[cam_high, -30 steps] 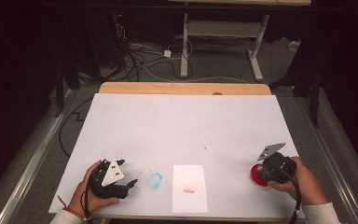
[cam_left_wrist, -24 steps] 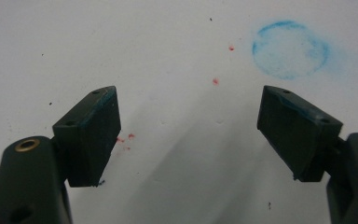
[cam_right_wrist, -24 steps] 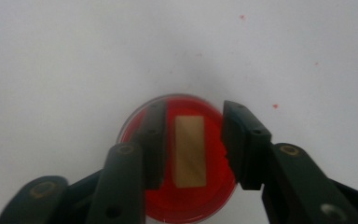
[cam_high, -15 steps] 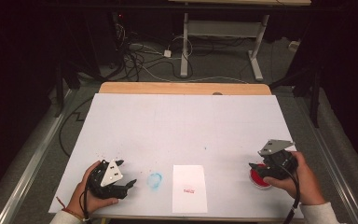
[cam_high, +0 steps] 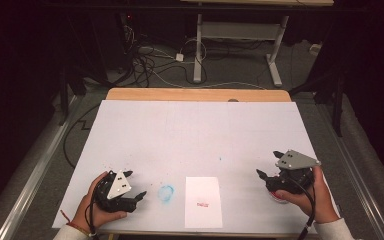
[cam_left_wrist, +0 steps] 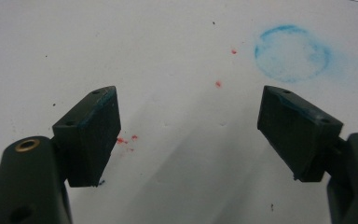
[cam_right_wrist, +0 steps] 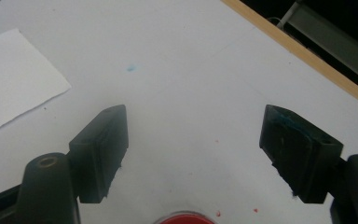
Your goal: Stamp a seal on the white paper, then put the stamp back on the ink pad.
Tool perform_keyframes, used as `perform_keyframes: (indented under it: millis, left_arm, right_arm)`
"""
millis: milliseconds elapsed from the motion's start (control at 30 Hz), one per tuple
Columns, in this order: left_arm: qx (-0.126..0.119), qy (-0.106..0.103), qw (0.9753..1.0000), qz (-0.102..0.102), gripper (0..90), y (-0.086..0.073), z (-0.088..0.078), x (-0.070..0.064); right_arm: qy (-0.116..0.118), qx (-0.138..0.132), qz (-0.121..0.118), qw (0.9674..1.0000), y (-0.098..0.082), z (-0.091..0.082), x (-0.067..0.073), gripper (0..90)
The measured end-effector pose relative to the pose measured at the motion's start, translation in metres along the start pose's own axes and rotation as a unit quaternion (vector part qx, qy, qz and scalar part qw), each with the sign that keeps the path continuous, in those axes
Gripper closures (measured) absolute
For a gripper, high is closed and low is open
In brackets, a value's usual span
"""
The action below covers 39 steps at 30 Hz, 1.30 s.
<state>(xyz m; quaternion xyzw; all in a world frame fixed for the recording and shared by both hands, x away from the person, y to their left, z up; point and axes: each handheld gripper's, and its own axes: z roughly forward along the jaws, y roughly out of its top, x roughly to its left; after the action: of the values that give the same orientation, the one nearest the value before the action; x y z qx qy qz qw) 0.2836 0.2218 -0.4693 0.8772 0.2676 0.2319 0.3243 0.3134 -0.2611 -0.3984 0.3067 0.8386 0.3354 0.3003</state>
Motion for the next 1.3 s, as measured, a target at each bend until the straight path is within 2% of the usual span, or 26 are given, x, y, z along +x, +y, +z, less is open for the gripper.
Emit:
perform_keyframes:
  millis: [267, 400, 600, 700, 867, 1067, 1133, 1300]
  left_arm:
    - [-0.002, 0.002, 1.0, -0.001, 20.4, -0.002, -0.003, -0.002]
    - [-0.007, 0.005, 1.0, -0.004, 20.4, 0.0, -0.004, -0.001]
    - [-0.005, 0.005, 1.0, -0.004, 20.2, -0.002, -0.003, -0.001]
    - [-0.015, 0.002, 0.9999, -0.005, 19.6, -0.001, -0.006, -0.001]
    - [-0.027, 0.007, 0.9996, 0.004, 17.4, 0.003, -0.008, -0.003]
    - [-0.026, 0.009, 0.9996, 0.001, 17.4, 0.003, -0.009, -0.005]
    - [-0.028, 0.012, 0.9995, 0.001, 17.3, 0.003, -0.01, -0.005]
    - [-0.03, 0.015, 0.9994, 0.001, 17.3, 0.005, -0.01, -0.006]
  right_arm:
    - [-0.022, -0.027, 0.008, 0.9993, 0.006, 0.003, 0.011, 18.7]
    - [-0.025, -0.047, 0.019, 0.9984, 0.007, 0.002, 0.014, 17.7]
    - [-0.029, -0.061, 0.02, 0.9975, 0.008, 0.0, 0.018, 17.4]
    - [-0.033, -0.068, 0.02, 0.997, 0.007, -0.002, 0.02, 17.4]
    - [-0.035, -0.076, 0.018, 0.9963, 0.001, -0.004, 0.023, 17.7]
    - [-0.037, -0.082, 0.013, 0.9959, -0.006, -0.01, 0.025, 17.9]
    - [-0.03, -0.086, 0.014, 0.9957, -0.009, -0.011, 0.025, 17.9]
    - [-0.04, -0.087, 0.014, 0.9953, -0.016, -0.015, 0.027, 18.1]
